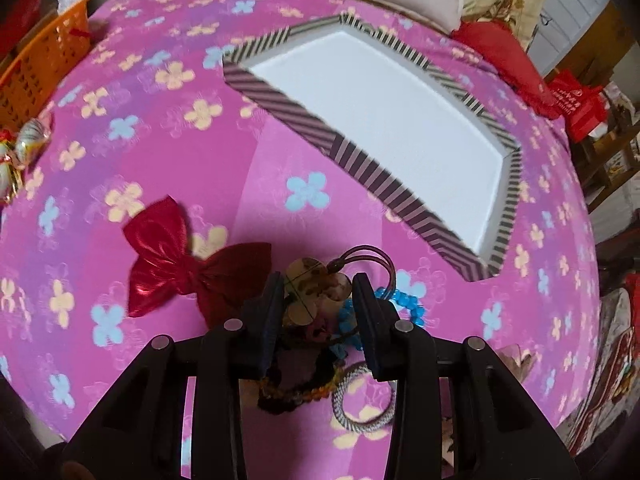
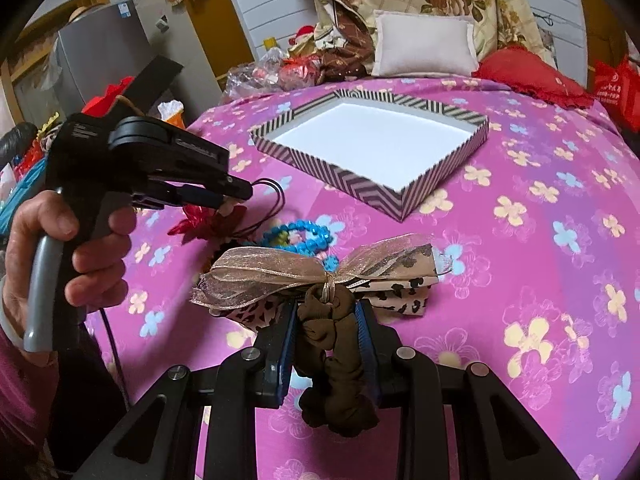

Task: Organize jewelry
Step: 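Lift both held items and carry them toward the white tray, then lower both items into the white tray and open both tools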

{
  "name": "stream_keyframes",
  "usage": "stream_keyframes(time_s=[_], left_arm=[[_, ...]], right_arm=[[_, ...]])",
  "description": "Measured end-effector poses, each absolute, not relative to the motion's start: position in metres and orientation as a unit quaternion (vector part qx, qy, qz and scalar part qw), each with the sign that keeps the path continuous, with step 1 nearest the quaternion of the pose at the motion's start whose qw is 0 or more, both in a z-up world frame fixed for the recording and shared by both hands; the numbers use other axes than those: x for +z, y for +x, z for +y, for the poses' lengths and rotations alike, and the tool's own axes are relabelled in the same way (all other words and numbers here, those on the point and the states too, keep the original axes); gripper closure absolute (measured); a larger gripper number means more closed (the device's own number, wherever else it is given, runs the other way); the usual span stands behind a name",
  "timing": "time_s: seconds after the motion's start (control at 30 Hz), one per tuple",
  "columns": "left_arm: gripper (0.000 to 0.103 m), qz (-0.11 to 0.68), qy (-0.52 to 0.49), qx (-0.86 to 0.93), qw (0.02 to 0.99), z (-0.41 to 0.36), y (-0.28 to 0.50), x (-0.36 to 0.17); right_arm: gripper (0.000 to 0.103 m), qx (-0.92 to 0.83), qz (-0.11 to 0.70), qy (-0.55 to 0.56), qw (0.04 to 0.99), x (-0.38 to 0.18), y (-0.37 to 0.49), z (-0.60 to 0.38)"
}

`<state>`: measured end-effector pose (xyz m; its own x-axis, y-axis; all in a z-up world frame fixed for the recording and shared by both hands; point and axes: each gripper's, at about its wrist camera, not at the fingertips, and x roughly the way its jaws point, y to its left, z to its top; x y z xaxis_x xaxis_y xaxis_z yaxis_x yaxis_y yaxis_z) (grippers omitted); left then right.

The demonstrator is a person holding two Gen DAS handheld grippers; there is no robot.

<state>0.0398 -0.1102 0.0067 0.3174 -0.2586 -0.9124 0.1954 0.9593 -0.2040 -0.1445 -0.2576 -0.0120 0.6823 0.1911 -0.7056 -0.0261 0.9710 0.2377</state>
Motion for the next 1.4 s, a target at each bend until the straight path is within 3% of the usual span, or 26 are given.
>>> stream_keyframes(time_s=[0.53, 0.93, 1.4], left_arm=[[0.069, 0.521, -0.024, -0.157, 0.838, -0.112, 0.041, 0.056], [0.069, 0.498, 0.015, -0.144, 0.855, -0.13, 0.069, 0.051], [0.069, 0.499, 0.039, -0.16, 0.851, -0.168, 0.156, 0.016]], right_arm=[[0.075, 0.061, 0.351, 0.101, 0.929, 0.036, -0.124, -0.265], [0.075, 0.025, 0.339, 0.1, 0.935, 0.052, -0.072, -0.296], [0.075, -0.01, 0.36, 0.111, 0.926, 0.022, 0.015, -0.325]])
